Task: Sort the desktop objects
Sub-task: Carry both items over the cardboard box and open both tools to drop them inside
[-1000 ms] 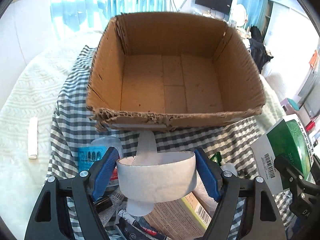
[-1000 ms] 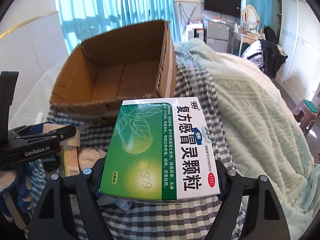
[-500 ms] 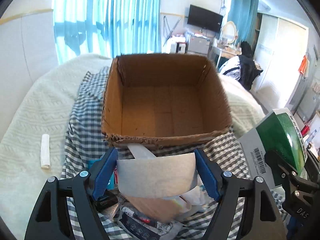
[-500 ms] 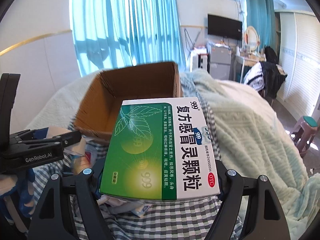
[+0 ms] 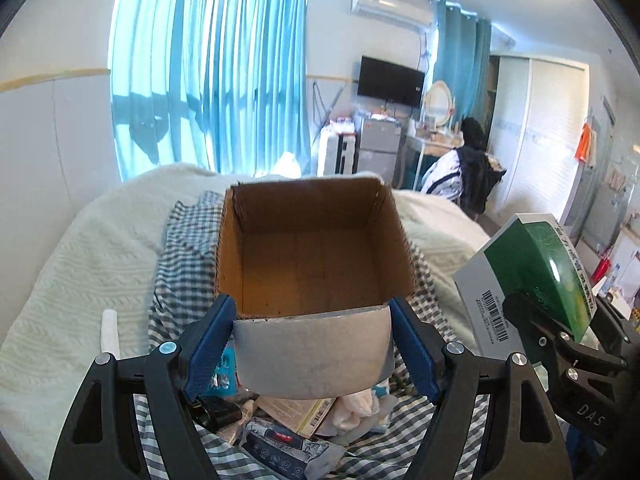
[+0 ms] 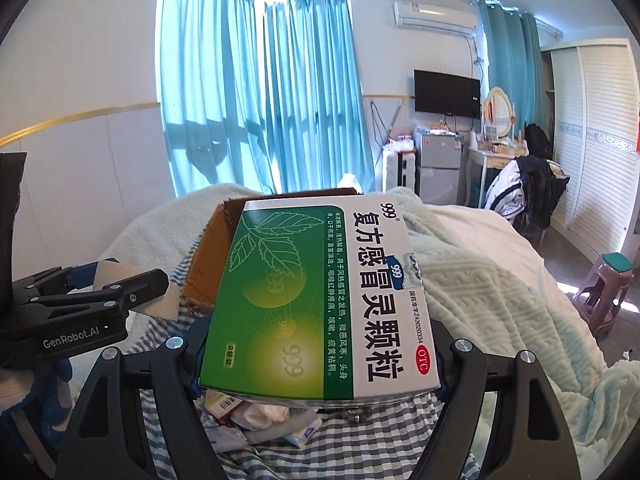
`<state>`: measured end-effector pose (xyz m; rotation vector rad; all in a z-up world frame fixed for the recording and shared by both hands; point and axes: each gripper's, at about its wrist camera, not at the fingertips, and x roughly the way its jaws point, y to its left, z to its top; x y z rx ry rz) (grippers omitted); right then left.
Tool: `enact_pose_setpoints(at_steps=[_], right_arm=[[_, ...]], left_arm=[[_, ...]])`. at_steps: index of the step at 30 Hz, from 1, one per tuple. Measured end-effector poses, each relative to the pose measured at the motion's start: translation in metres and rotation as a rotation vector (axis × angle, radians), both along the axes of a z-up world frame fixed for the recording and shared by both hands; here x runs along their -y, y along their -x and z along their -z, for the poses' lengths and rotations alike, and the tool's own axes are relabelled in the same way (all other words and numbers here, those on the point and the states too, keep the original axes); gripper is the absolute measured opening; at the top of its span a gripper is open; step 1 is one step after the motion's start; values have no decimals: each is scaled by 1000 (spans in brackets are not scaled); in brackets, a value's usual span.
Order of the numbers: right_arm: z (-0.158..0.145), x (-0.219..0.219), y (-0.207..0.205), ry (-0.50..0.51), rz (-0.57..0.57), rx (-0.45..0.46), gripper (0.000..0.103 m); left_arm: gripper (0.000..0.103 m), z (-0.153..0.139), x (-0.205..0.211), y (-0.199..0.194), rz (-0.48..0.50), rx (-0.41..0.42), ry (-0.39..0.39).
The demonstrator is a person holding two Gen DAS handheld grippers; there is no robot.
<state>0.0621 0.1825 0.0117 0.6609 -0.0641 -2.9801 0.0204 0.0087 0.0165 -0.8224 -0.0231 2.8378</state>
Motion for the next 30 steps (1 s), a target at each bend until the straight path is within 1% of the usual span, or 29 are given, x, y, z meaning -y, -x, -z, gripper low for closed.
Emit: enact_pose_setpoints(at_steps=[10,21,25,30], right_arm=[[-34,13,-13,1,-6,-101,78],[-66,26,-20,0,-36,-195,78],[-76,29,-15,-11,-36,-221,78],[-91,31,-8,-8,-46,-257,78]], left_arm=[[79,-25,9,-16,-5,-112,-19],[80,-53,21,-24,-56,-256,-55],[80,-71,22,-21,-49,-327,-47],[80,-89,18,-20,-63,-414,7]])
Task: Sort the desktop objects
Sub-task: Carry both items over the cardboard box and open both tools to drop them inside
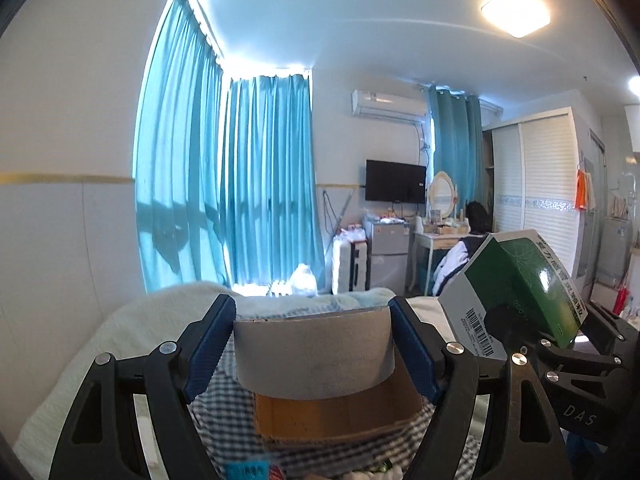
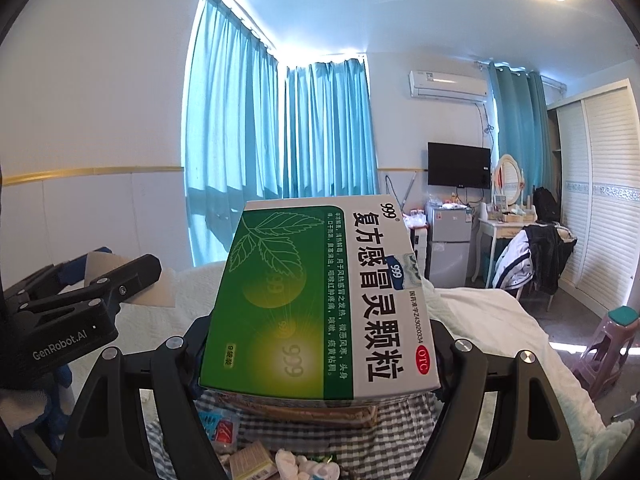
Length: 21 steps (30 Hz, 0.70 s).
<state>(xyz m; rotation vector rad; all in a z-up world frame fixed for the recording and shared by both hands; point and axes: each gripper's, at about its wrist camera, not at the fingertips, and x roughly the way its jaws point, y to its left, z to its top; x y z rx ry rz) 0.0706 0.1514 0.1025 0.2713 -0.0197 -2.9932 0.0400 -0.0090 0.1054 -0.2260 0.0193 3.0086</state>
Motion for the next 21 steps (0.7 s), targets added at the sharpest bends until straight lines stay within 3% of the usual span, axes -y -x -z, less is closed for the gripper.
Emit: enact_pose_setpoints(at_steps=[11,17,21], right_arm=[[-19,2,45,1,-4,-45,78],[-7,0,74,-3,-3,-53,78],[11,-4,102,-9,-5,-24,78]], left_arm=[[80,-7,-6,41,-18,-39,12],[80,14,4,73,-19,-36,-1],[80,38,8,104,-17,10,-16]])
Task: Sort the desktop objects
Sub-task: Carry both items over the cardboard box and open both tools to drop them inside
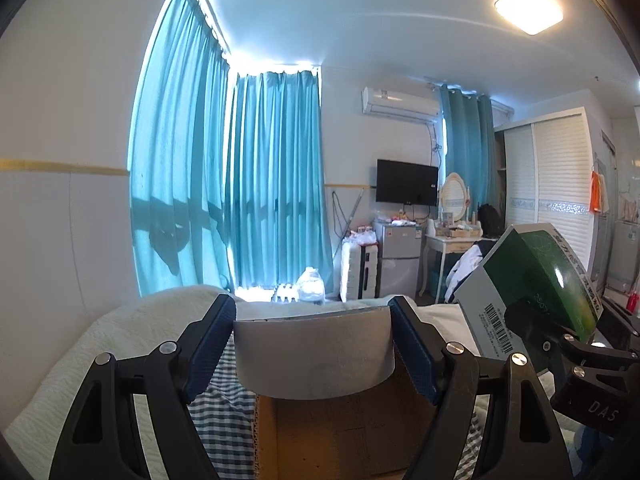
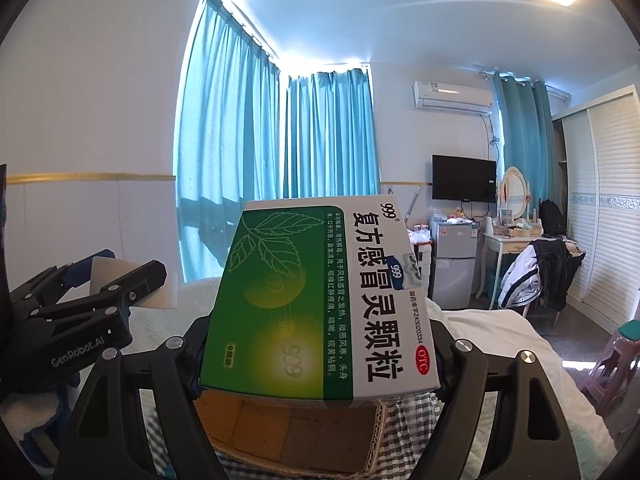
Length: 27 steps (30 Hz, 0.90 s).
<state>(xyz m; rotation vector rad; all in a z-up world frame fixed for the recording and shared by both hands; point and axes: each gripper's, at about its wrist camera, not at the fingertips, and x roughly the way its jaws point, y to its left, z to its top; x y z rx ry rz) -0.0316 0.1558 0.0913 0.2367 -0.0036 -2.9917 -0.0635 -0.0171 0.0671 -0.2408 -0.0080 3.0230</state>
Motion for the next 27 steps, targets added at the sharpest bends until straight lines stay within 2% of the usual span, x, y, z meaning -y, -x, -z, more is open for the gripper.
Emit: enact_pose_setpoints(at_steps=[10,22,27], right_arm=[[63,-1,64,-29,1,114,78],[124,-9,112,-40,5,271,78],[148,-10,127,-56,-5,343,78]], left_arm=[[80,53,-5,54,7,63,-2],[80,114,-1,109,-3,253,12],[80,131,-1,125,6,330,19]])
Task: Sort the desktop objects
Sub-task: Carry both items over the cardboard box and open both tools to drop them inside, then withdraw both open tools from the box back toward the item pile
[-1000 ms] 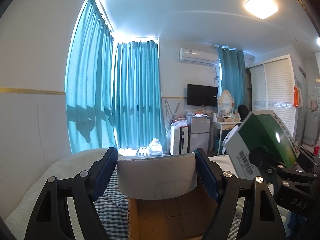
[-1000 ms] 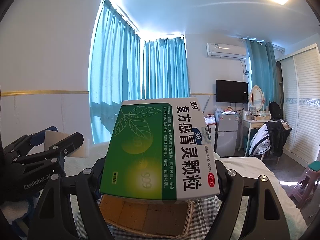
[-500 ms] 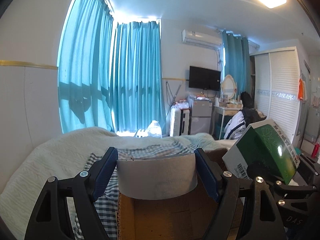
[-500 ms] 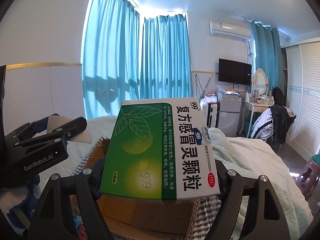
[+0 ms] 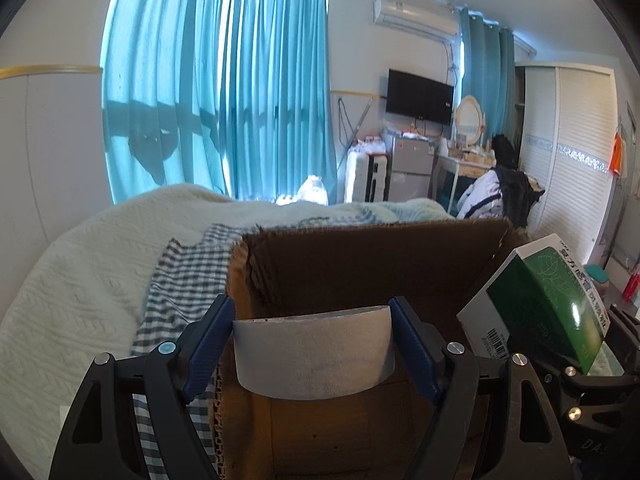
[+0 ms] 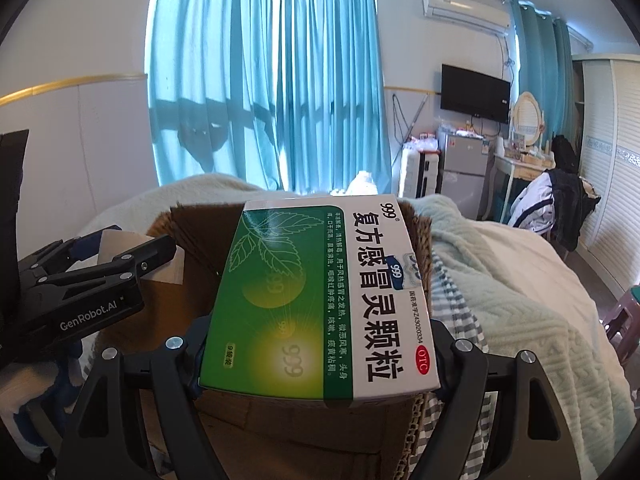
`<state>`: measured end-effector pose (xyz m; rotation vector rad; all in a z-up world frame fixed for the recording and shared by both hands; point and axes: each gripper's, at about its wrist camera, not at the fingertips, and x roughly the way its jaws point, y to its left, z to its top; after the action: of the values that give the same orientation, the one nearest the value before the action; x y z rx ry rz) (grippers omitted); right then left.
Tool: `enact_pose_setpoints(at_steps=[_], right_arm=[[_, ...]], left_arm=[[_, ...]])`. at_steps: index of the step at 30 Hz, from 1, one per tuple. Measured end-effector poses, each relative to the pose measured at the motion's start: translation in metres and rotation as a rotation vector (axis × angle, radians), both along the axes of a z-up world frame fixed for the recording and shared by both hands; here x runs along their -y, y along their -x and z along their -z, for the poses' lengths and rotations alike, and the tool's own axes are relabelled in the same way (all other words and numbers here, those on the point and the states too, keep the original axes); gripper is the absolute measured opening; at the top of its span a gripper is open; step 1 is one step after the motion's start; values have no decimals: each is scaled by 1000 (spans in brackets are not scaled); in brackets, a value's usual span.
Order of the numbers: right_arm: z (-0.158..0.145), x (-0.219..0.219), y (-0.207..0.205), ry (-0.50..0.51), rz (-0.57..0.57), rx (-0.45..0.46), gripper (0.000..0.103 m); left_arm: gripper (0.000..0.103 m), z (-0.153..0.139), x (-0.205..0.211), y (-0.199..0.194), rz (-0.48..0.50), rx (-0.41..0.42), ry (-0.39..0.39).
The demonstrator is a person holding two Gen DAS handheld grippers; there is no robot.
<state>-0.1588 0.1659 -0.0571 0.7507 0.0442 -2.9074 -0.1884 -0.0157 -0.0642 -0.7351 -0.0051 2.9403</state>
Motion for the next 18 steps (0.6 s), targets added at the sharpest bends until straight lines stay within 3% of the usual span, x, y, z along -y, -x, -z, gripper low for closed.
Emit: enact_pose_setpoints(at_steps=[5,9,11,18], right_arm=[[14,-2,9,-10,10,31,80],[15,-1,11,-9,28,23,88],[12,-1,8,-5,30,7,93],[-13,-1,-18,-1,44,-76,94]], left_arm=[[82,7,-4,4,1,36,18],[103,-3,-5,-1,-20,-9,34],[103,-8,-7,-6,-27,-31,46],[103,-32,-4,-24,-46,-64,52]])
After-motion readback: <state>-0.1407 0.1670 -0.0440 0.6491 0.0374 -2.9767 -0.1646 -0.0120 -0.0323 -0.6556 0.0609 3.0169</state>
